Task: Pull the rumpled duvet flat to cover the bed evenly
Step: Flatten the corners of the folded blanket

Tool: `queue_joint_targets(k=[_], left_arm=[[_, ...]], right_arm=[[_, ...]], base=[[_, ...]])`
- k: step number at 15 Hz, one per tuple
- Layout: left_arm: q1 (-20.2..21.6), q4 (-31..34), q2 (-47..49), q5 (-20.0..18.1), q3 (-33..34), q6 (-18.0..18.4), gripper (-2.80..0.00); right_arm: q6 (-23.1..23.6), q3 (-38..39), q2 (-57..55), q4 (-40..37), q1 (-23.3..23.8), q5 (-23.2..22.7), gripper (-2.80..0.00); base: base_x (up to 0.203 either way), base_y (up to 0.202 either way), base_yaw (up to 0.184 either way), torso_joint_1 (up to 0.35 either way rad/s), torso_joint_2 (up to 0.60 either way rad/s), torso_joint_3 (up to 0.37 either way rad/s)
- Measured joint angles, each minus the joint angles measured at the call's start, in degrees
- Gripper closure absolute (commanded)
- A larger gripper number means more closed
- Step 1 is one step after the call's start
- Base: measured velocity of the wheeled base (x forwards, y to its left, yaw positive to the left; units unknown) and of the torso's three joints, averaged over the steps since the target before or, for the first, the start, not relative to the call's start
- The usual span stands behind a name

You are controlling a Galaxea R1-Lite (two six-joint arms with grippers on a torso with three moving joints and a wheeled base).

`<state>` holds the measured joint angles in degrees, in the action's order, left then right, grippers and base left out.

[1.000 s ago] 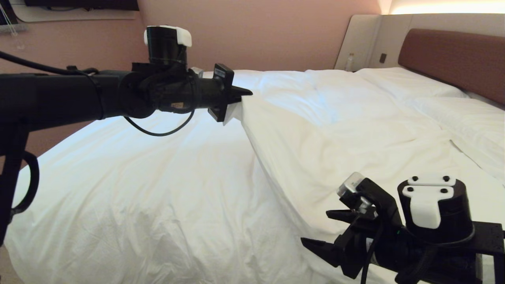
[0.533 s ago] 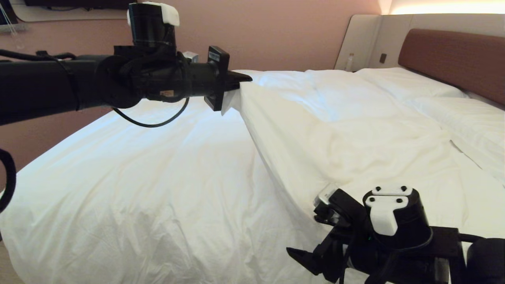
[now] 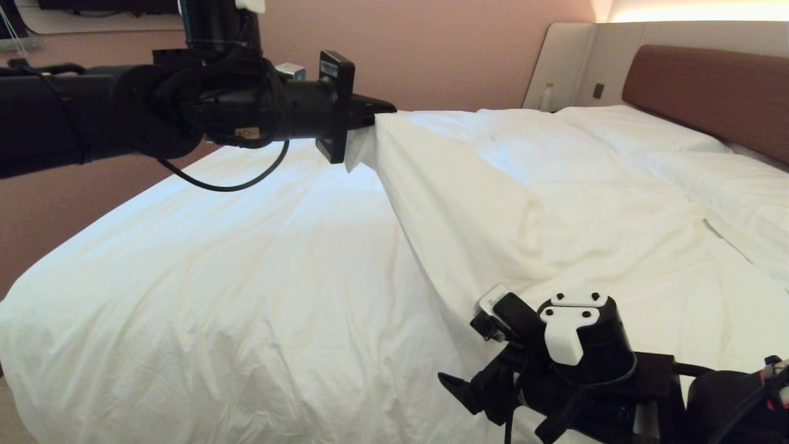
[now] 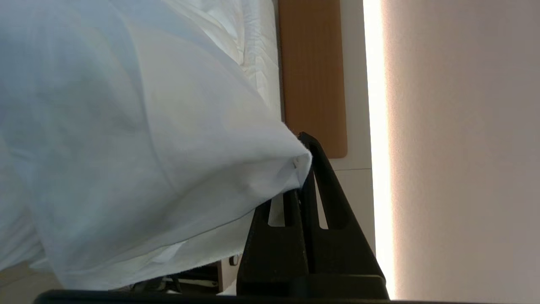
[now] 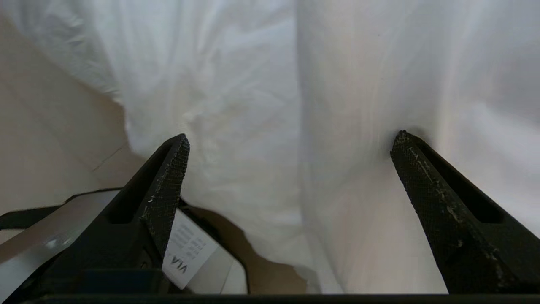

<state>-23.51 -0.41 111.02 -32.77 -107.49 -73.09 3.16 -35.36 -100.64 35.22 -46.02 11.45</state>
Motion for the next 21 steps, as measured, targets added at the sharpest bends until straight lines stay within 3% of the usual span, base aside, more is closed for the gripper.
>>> queue_joint_targets(k=[4, 9, 12, 16, 21], left_arm=[[-0.3, 0.0, -1.3, 0.0, 0.7, 0.0, 0.0], [-0.7, 0.1, -2.2, 0.0, 0.7, -0.2, 0.0], [-1.3, 0.1, -3.4, 0.0, 0.8, -0.6, 0.0], [-2.4, 0.2, -5.9, 0.0, 0.9, -1.1, 0.0], [-2.8, 0.1, -8.0, 0.0, 2.7, -1.2, 0.0]], right_arm=[[2.1, -0.9, -0.4, 0.5, -0.9, 7.1, -2.8], [7.5, 0.0, -0.1, 4.8, -7.1, 17.0, -2.8], [8.5, 0.3, -0.6, 7.1, -10.0, 20.5, -2.8], [10.4, 0.3, -5.4, 11.9, -10.5, 24.8, -2.8], [16.6, 0.6, -10.8, 21.5, -9.8, 30.8, -2.8]], base=[[0.0, 0.0, 0.0, 0.0, 0.0, 0.0], [0.0, 0.0, 0.0, 0.0, 0.0, 0.0], [0.0, 0.0, 0.0, 0.0, 0.0, 0.0], [0.0, 0.0, 0.0, 0.0, 0.0, 0.0], [0.0, 0.0, 0.0, 0.0, 0.0, 0.0]])
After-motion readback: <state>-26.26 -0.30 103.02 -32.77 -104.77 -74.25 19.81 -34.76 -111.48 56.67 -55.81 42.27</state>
